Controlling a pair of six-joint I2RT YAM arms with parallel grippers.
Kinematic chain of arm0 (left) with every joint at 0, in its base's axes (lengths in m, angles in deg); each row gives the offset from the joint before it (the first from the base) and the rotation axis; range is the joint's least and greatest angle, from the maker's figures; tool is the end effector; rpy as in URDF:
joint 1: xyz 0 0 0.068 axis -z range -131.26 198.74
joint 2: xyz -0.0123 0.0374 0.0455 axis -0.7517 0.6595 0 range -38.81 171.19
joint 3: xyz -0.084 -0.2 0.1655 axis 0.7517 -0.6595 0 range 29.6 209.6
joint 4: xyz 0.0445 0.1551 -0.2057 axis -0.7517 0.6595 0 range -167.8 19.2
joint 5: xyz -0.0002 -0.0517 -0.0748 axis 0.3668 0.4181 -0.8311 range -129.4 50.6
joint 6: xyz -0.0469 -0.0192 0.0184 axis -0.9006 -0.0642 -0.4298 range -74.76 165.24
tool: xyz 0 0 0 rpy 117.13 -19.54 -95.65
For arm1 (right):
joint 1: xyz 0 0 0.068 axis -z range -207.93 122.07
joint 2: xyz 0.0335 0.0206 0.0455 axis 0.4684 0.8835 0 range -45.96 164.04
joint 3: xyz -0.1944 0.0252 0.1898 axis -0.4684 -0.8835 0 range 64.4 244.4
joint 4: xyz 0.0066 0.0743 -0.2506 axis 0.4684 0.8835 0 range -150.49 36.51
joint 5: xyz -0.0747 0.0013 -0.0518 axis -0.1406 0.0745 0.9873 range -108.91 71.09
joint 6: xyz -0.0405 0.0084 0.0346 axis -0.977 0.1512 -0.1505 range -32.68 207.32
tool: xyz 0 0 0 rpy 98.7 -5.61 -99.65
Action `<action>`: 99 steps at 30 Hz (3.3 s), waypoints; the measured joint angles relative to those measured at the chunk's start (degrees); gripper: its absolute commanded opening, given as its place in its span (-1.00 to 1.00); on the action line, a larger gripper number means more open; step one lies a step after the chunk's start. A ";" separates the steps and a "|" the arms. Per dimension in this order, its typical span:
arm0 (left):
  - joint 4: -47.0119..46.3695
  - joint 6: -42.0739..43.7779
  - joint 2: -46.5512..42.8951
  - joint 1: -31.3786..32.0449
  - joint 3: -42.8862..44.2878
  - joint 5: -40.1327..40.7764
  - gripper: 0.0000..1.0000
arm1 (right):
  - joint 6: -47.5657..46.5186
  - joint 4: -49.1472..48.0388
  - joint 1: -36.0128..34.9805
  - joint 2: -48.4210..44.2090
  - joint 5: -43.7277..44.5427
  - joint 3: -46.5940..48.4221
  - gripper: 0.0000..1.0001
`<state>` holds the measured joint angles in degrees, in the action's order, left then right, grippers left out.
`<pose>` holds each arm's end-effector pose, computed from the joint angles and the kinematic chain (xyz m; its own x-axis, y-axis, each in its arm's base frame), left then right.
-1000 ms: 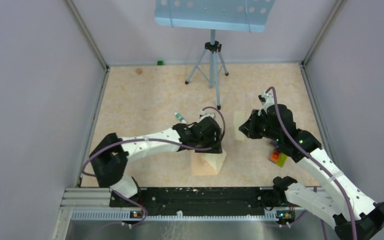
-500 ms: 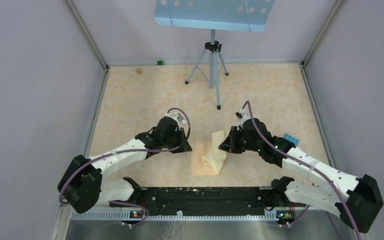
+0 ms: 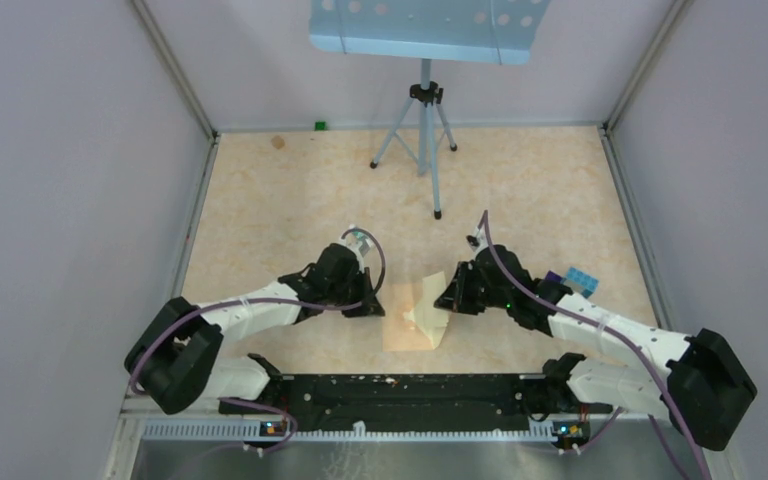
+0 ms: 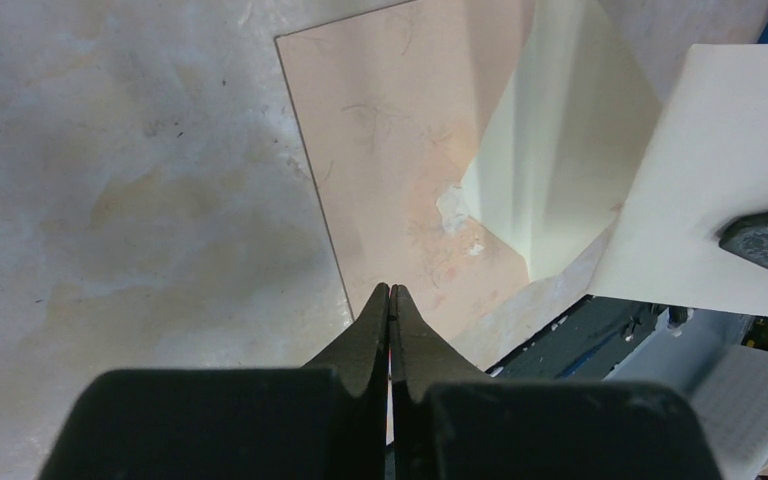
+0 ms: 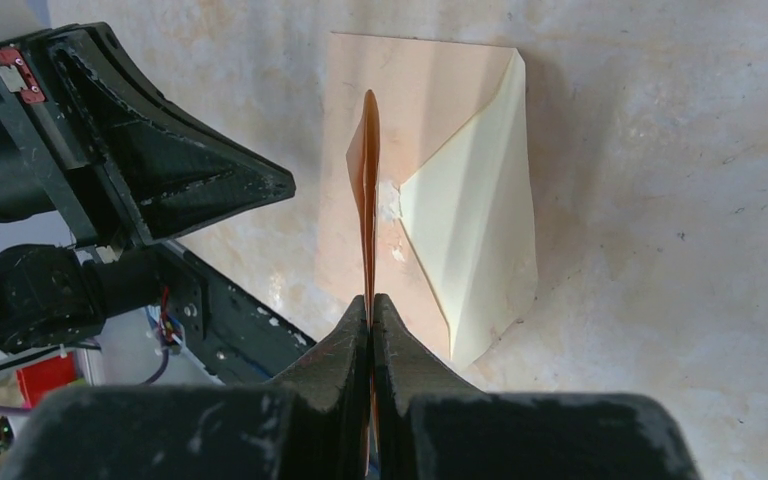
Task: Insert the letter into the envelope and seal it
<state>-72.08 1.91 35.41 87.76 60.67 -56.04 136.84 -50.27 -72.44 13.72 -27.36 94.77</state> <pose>0.1793 -0.1584 0.1624 -0.9400 -0.0845 -0.3304 0.1436 0.7806 -0.6083 0.1489 0.1537 0.2043 -0.8836 0.1865 -0.4295 -0.1573 0.7457 0.6474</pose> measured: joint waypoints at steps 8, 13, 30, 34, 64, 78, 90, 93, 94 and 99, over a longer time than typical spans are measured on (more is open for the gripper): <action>-1.49 0.00 2.36 0.00 -1.90 0.02 -1.00 | -1.95 -1.90 0.04 0.46 -0.02 -3.85 -1.00; -1.66 0.00 2.91 0.00 -2.25 0.28 -1.00 | -3.56 -2.47 1.16 0.46 -0.28 -5.68 -1.00; -2.80 1.55 3.76 0.00 -0.42 -0.50 -1.00 | -4.98 -6.27 3.45 3.32 -1.81 -9.03 -1.00; -3.39 1.46 6.88 -0.04 -0.35 -0.87 -1.00 | -4.98 -6.54 3.63 4.26 -1.97 -9.03 -1.00; -7.34 -0.31 7.06 0.09 -1.97 -1.09 -1.00 | -2.29 -19.89 3.65 15.96 -6.51 -9.03 -1.00; -8.66 -1.97 7.06 0.57 -2.62 -0.42 -1.00 | -1.38 -22.21 3.39 16.92 -6.93 -8.50 -0.32; -8.68 -2.73 7.04 0.57 -2.69 -0.28 -1.00 | -1.99 -17.44 7.19 12.17 -7.19 -8.61 -0.74; -8.68 -2.84 7.04 0.57 -2.69 -0.28 -1.00 | -2.03 -17.44 7.19 12.31 -7.30 -8.61 -0.87; -8.68 -2.84 7.04 0.57 -2.69 -0.28 -1.00 | -2.01 -17.49 7.19 12.48 -7.32 -8.61 -0.94; -8.72 -2.84 7.04 0.57 -2.69 -0.33 -1.00 | -1.86 -18.12 7.19 13.97 -7.58 -8.66 -1.00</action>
<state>-80.80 -0.93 42.44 88.33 57.98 -56.37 134.98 -68.39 -65.25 27.69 -34.94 86.11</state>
